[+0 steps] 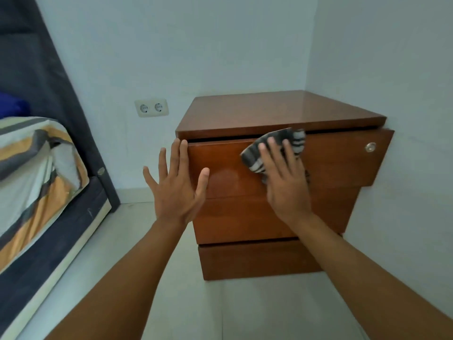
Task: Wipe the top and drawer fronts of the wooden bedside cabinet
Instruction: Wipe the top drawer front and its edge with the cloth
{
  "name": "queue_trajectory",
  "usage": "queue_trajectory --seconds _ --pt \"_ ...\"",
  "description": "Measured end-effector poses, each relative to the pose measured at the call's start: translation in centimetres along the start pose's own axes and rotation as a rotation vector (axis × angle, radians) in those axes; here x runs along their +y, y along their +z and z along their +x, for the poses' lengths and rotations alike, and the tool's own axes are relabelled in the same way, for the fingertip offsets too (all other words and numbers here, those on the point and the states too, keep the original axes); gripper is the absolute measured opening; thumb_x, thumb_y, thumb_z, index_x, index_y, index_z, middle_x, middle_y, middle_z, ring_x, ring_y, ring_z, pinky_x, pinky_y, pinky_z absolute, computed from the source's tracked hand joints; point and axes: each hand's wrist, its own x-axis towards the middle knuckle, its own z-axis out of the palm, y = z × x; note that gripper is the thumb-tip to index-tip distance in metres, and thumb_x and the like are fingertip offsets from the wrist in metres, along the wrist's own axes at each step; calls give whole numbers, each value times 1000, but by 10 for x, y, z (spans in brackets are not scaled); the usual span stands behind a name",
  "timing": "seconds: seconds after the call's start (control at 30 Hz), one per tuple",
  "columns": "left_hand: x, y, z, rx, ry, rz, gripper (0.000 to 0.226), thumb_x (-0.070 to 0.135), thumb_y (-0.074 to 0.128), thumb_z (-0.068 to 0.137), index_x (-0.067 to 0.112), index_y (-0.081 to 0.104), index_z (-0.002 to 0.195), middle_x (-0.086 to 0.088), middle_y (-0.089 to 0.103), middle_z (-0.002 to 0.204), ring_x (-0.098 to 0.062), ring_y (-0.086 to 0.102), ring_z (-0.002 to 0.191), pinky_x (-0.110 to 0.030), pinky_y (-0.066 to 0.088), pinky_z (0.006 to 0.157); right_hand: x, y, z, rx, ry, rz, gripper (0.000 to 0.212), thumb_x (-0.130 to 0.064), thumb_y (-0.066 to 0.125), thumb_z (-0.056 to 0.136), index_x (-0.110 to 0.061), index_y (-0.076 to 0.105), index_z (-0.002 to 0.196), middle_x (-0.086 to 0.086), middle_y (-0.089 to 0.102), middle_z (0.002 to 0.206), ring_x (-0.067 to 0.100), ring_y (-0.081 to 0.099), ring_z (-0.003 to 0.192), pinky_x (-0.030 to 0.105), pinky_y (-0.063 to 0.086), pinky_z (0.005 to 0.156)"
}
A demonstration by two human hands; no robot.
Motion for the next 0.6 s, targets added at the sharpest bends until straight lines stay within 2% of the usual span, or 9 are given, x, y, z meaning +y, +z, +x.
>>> queue_trajectory --seconds 0.1,0.17,0.37,0.5,0.6 --pt "-4 -1 2 -10 8 19 80 71 15 99 27 6 165 2 11 172 -29 6 159 -70 3 121 -27 22 4 -74 -68 -100 77 -14 50 102 -29 5 163 1 -4 171 31 -3 157 59 12 122" --pt "-6 0 2 -7 9 28 79 71 15 99 27 8 164 3 13 172 -28 7 159 -70 2 121 -20 28 -2 -84 -53 -123 74 -20 46 104 -30 2 162 1 -7 171 31 -3 157 61 16 121" --pt "-6 6 3 6 11 8 80 69 20 99 25 9 165 1 13 172 -28 9 159 -70 5 120 63 11 -32 -135 36 -198 66 -36 32 104 -27 3 163 8 -2 171 35 -1 156 63 24 119" --pt "-6 9 3 12 9 -4 80 69 20 99 25 9 165 1 13 172 -29 10 158 -70 7 120 115 -8 -44 -130 160 -247 66 -34 36 104 -21 9 163 12 2 170 37 2 156 60 29 118" --pt "-6 10 4 6 1 -12 80 70 20 99 26 6 165 2 10 172 -30 10 158 -71 7 119 133 -20 -45 -99 200 -234 64 -28 37 105 -16 11 163 16 7 169 41 7 155 57 24 122"
